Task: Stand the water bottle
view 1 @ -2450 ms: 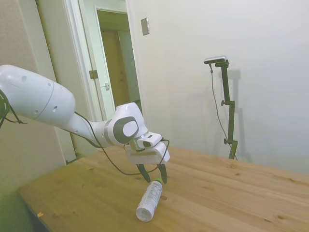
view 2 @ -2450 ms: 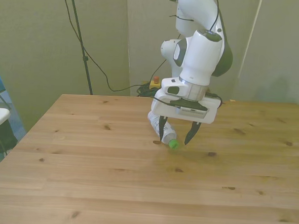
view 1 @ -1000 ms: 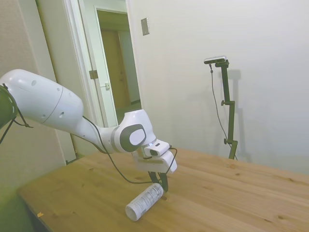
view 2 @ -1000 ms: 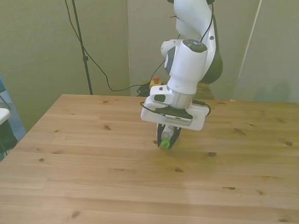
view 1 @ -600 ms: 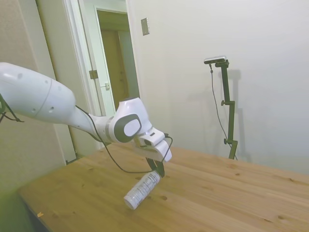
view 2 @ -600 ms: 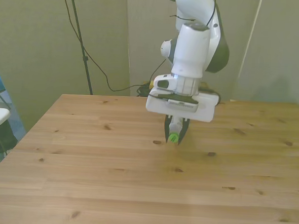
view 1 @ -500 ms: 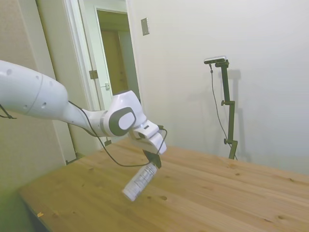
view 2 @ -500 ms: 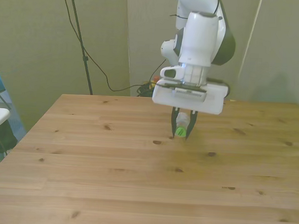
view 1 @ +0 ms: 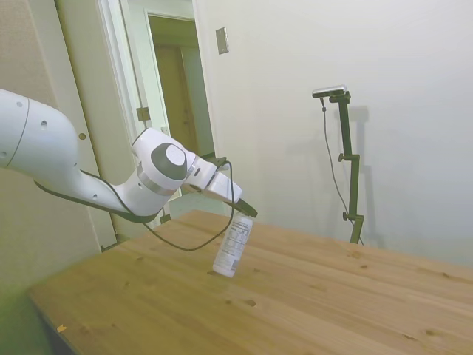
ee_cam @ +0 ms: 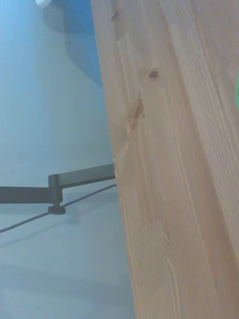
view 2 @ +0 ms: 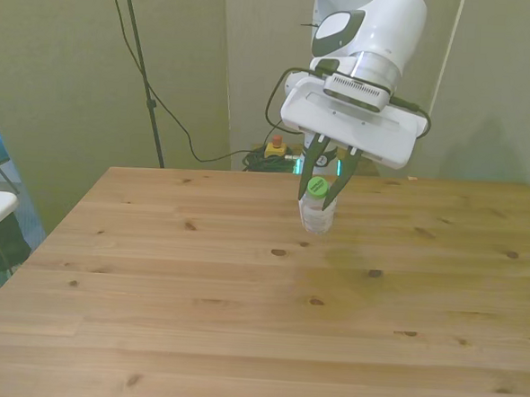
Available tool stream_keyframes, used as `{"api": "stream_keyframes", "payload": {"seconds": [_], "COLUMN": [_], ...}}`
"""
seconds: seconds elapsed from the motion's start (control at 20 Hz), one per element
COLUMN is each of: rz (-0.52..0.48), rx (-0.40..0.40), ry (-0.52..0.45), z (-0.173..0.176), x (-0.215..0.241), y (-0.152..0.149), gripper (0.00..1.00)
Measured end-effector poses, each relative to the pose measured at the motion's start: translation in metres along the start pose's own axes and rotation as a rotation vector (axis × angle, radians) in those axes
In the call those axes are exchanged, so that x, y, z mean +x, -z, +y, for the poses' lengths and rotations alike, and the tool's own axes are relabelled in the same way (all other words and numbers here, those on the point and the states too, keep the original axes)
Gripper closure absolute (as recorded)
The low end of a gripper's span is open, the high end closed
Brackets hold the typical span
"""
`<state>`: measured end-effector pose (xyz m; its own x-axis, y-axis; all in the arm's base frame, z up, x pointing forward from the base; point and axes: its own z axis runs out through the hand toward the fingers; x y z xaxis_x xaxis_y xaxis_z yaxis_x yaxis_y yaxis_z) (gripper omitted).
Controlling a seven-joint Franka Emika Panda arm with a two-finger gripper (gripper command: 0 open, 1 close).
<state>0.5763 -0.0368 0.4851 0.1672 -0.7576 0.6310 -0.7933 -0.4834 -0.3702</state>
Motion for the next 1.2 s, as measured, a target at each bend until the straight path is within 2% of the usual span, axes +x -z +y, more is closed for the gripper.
{"api": "stream_keyframes", "payload": {"seconds": [0.15,0.4,0.55,0.8,1.0,1.2], "rz": [0.009,0.057,0.118,0.299,0.389,0.422], "rx": [0.052,0.126,0.183,0.291,0.313,0.330], "ry": [0.019,0.047,0.029,-0.017,-0.064,-0.101], "z": [-0.002,-0.026,-0.049,-0.089,-0.086,-0.107], "x": [-0.009,-0.024,-0.040,-0.064,-0.084,-0.068], "y": [-0.007,-0.027,-0.033,-0.029,-0.059,-0.059], "gripper": [1.00,1.00,1.00,1.00,1.00,1.00]}}
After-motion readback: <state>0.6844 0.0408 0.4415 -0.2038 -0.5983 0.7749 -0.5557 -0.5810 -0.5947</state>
